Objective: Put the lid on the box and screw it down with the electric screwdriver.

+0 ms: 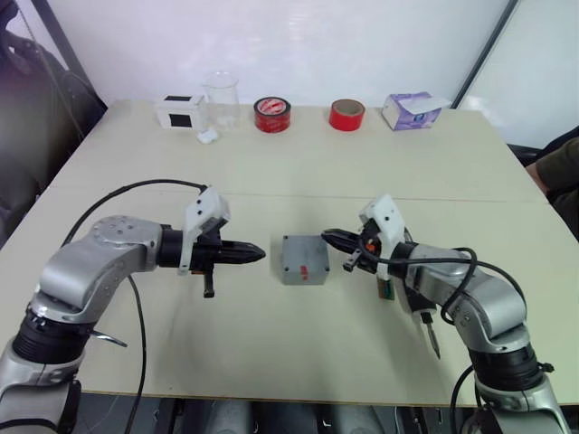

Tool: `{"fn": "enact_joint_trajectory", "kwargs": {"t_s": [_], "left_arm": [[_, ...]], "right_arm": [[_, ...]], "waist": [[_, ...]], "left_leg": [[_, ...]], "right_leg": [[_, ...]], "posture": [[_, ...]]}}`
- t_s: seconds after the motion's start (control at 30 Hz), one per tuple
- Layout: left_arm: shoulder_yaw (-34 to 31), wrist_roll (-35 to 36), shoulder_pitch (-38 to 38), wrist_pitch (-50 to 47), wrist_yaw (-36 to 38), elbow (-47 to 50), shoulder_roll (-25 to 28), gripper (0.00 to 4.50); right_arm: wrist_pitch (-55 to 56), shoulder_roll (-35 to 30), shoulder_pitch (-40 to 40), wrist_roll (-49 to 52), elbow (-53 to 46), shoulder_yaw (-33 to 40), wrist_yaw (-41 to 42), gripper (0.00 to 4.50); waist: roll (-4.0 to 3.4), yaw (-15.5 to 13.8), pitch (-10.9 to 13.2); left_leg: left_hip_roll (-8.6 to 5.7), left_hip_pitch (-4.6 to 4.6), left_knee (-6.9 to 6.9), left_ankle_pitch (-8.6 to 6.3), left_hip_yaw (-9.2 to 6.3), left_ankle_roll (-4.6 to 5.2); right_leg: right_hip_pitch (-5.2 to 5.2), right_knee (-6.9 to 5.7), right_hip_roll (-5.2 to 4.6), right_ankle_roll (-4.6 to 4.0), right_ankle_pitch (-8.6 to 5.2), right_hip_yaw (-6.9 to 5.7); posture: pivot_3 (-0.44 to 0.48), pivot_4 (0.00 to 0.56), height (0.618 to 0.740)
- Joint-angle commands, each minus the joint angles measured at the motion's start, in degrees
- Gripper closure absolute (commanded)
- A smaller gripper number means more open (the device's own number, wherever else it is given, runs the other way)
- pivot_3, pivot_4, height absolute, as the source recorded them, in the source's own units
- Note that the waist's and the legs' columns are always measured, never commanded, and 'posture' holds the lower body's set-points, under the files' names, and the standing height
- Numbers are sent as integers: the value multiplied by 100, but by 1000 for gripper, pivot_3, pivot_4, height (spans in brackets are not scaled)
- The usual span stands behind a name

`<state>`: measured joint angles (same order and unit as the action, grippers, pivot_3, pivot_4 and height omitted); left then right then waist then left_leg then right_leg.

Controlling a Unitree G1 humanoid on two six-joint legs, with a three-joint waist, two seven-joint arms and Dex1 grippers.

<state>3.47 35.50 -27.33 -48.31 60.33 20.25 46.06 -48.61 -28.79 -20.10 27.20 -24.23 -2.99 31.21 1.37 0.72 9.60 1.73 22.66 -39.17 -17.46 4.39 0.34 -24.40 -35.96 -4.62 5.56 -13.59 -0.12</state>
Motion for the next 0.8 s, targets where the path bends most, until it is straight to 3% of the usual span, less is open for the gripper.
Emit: {"fn": "enact_joint_trajectory", "kwargs": {"t_s": [0.03,0.8], "left_arm": [[-87,53,-65,43,-21,130,28,4500],[-101,-11,43,234,-12,16,46,4500]], "right_arm": [[162,-24,-55,-67,-6,33,14,4491],[281,87,-136,-320,345,-117,118,4491]], "waist": [[0,0,0],[0,-1,0]], "left_leg": [[0,0,0,0,0,0],[0,0,0,0,1,0]], "right_leg": [[0,0,0,0,0,0],[0,0,0,0,0,0]], "posture": [[0,150,740],[0,150,740]]}}
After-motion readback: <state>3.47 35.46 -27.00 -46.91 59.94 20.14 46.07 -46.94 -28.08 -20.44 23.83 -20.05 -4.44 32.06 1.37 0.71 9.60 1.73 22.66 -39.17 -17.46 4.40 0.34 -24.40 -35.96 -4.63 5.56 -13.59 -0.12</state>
